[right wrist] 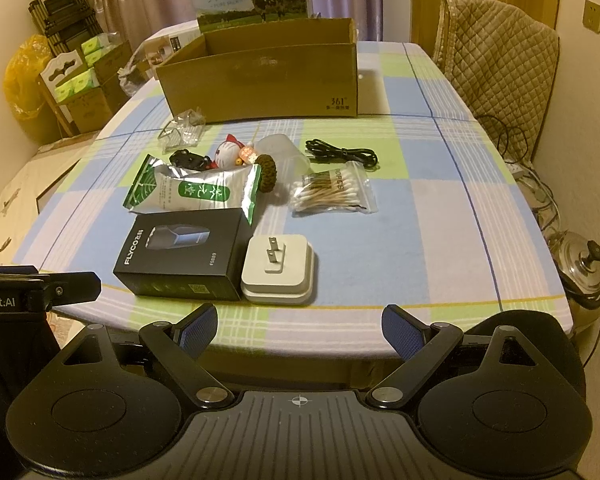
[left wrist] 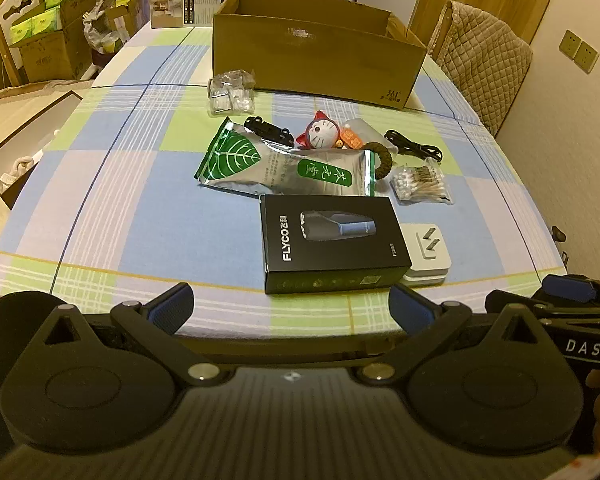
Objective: Organize objects
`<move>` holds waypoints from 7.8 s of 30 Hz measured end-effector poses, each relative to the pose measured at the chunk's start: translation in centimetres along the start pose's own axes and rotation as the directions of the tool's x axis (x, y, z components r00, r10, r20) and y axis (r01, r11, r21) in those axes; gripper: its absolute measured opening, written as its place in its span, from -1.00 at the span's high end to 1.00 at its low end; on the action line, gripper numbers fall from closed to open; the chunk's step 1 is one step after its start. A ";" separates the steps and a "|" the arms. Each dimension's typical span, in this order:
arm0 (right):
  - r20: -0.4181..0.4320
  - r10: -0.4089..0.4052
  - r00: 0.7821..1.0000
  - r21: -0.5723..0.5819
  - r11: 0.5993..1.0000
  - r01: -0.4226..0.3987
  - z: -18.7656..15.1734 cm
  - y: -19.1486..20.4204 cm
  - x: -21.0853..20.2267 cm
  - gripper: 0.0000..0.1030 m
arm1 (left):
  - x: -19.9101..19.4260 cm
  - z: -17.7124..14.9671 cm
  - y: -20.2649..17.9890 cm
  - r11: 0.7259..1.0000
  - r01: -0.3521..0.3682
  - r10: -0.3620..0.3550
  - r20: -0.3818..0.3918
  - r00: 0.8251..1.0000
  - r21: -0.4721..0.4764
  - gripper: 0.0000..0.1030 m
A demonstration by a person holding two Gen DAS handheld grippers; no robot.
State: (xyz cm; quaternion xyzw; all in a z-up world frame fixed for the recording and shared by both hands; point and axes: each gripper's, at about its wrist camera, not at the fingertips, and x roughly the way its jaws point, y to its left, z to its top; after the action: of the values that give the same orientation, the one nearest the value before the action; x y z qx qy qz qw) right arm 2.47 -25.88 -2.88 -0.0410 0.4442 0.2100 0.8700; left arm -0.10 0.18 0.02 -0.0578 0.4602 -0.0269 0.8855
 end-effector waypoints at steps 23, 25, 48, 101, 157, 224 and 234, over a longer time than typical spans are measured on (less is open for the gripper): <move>-0.003 0.008 1.000 -0.006 1.000 -0.008 -0.2 -0.2 0.3 -0.70 | 0.1 -0.1 -0.2 1.000 0.005 -0.005 -0.007 1.000 0.000 -0.98; -0.004 0.010 1.000 -0.007 1.000 -0.010 -0.3 -0.2 0.4 -0.70 | 0.1 -0.1 -0.1 1.000 0.007 -0.007 -0.008 1.000 0.001 -0.98; -0.028 0.033 0.999 -0.012 0.999 -0.034 -0.2 -0.4 0.9 -0.70 | 0.7 0.2 -0.4 0.999 0.031 -0.031 -0.027 0.999 0.011 -0.98; -0.399 0.162 0.902 -0.708 0.570 -0.416 6.5 -0.3 15.3 -0.25 | 13.7 6.8 -3.8 0.428 0.483 -0.246 -0.415 0.876 0.764 -0.71; 0.063 0.141 0.988 -0.362 0.926 -0.109 32.1 1.4 11.3 -0.21 | 8.4 30.9 -0.4 0.931 0.091 -0.121 0.065 0.990 0.354 -0.56; 0.132 0.148 0.980 -0.053 0.988 -0.142 13.6 -2.3 0.7 -0.23 | 1.0 16.3 4.0 0.980 0.111 -0.137 0.156 0.978 0.163 -0.98; 0.066 0.137 0.988 -0.120 0.985 -0.128 8.9 -3.1 -0.1 -0.23 | 0.2 11.6 2.8 0.964 0.143 -0.172 0.116 0.978 0.225 -0.98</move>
State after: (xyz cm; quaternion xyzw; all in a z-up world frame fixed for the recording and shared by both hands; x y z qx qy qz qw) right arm 10.38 -26.38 2.18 -0.0537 0.4006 0.2940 0.8661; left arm 9.50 3.88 6.10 0.0002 0.3875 -0.1432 0.9107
